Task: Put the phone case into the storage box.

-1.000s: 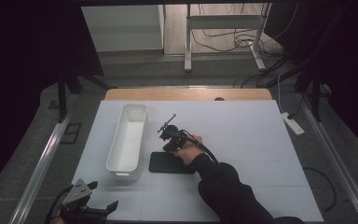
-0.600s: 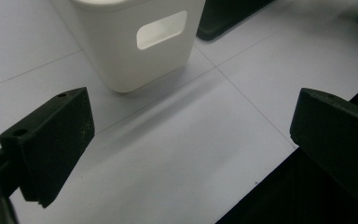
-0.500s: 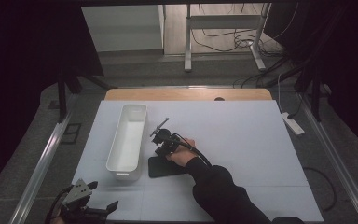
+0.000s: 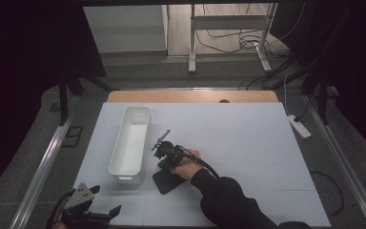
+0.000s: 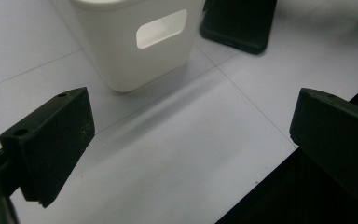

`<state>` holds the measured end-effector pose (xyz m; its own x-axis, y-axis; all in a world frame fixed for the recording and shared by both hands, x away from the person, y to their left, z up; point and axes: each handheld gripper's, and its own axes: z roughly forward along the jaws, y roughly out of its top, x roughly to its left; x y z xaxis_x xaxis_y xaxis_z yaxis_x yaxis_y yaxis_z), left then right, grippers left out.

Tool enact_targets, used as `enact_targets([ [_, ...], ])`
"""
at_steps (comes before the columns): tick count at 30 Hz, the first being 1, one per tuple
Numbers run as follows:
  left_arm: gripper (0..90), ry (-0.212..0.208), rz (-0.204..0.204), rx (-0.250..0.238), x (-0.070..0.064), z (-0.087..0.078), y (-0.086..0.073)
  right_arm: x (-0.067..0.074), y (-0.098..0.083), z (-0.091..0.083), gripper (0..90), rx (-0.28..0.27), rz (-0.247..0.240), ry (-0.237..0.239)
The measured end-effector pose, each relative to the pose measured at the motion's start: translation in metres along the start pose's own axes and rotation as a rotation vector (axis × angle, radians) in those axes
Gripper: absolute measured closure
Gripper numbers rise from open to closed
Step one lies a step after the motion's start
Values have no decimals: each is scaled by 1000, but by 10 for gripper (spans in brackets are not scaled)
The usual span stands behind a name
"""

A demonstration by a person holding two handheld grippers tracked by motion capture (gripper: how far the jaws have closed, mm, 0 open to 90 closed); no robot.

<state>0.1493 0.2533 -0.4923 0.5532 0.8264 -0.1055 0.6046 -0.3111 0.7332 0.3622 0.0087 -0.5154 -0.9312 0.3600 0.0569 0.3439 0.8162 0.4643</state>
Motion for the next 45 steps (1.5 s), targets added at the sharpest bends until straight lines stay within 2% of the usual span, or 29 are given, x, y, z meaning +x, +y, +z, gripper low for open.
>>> enact_targets([
  [2,6,0,-1,1,0,0,0,4,-6,-3,899,5,6,5],
  [5,7,1,-2,3,0,0,0,7,-13,-8,898,19,-13,-1],
  [7,7,2,-1,4,0,1,0,9,-16,-10,896,13,-2,8],
  [11,7,0,-3,6,0,1,0,15,-25,-16,894,27,-10,-4],
  [21,9,2,-7,9,0,1,1,27,-46,-28,891,17,-2,26],
  [29,10,2,-11,8,0,2,1,38,-57,-36,891,25,-18,37],
  [40,10,3,-14,8,1,2,1,34,-82,-53,895,50,-18,10],
  [45,10,0,-16,9,1,2,1,27,-95,-61,898,51,8,3],
])
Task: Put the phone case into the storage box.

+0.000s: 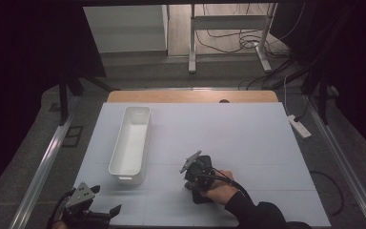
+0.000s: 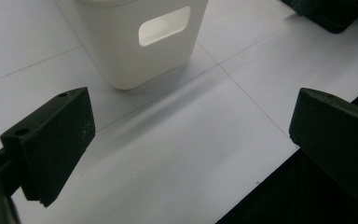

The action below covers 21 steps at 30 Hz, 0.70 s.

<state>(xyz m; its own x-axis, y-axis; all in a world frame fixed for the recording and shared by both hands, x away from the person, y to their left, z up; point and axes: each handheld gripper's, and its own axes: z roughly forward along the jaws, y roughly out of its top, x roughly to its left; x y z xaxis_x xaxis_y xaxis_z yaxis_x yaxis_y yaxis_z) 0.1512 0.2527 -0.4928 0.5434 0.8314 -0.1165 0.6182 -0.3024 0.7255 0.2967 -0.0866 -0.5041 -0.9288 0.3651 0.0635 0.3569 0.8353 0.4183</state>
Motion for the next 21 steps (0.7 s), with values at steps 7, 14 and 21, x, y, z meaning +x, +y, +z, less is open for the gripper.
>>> enact_targets([
  [7,9,0,-1,0,0,0,0,-12,-18,-11,899,2,35,-25],
  [14,9,2,1,1,0,0,0,-25,-34,-20,899,0,75,-61],
  [21,10,2,1,1,0,0,0,-41,-47,-29,899,1,118,-102],
])
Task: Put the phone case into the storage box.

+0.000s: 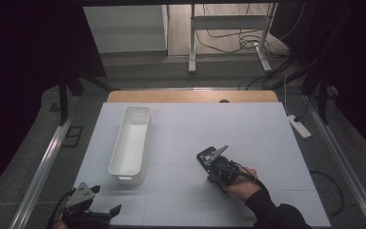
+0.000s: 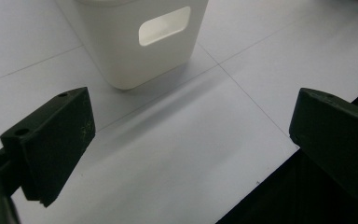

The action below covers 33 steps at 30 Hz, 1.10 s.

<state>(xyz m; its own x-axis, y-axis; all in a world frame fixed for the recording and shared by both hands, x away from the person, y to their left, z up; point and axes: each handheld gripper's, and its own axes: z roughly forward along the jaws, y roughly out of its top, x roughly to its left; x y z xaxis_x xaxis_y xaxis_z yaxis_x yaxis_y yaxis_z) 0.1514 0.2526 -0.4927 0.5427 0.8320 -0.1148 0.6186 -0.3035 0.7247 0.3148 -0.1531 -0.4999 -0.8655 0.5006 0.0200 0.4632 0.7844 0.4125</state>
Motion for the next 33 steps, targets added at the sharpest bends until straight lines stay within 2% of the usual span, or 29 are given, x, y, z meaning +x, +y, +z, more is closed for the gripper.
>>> enact_targets([
  [2,10,1,0,0,0,0,0,-4,-2,-1,899,1,4,-9],
  [4,10,1,1,1,0,0,0,-9,-6,-2,899,9,30,-16],
  [10,10,1,0,2,0,0,0,-9,-6,-2,899,7,33,-12],
  [13,10,1,0,3,0,0,0,-6,-2,-12,885,-41,31,-11],
  [15,10,2,2,4,0,0,0,-5,-1,-18,846,-62,29,-17],
  [26,11,2,2,5,0,1,0,-7,3,-25,384,-77,33,-86],
  [28,10,1,2,4,0,0,0,-7,4,-25,332,-84,21,-110],
  [33,11,1,3,4,0,1,0,-11,4,-24,171,-85,36,-118],
])
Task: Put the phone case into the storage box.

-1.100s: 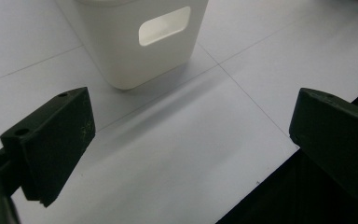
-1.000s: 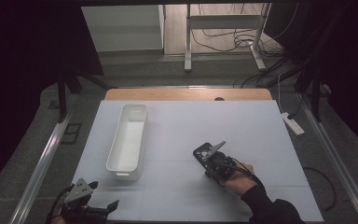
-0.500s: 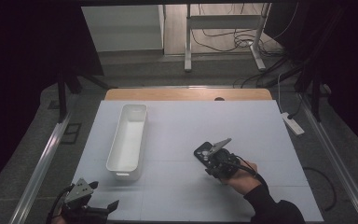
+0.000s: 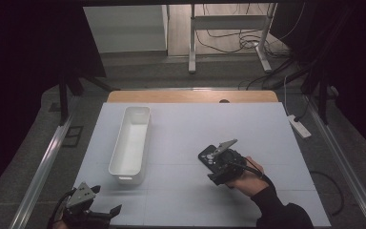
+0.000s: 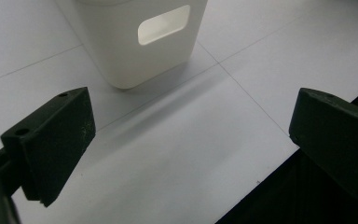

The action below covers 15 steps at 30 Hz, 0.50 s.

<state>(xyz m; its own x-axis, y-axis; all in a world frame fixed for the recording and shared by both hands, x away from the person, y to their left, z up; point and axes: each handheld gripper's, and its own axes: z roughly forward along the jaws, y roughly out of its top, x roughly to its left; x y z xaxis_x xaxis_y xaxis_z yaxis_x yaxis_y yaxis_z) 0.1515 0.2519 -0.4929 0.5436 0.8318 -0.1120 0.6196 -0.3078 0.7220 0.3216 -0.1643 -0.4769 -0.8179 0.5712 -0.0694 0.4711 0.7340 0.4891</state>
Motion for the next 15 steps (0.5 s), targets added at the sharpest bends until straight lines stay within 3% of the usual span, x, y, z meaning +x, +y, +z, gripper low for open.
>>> enact_targets([
  [5,11,0,2,1,0,0,0,-8,-1,1,47,-7,35,-21],
  [15,11,0,2,2,0,0,0,-28,-6,1,0,-7,93,-30],
])
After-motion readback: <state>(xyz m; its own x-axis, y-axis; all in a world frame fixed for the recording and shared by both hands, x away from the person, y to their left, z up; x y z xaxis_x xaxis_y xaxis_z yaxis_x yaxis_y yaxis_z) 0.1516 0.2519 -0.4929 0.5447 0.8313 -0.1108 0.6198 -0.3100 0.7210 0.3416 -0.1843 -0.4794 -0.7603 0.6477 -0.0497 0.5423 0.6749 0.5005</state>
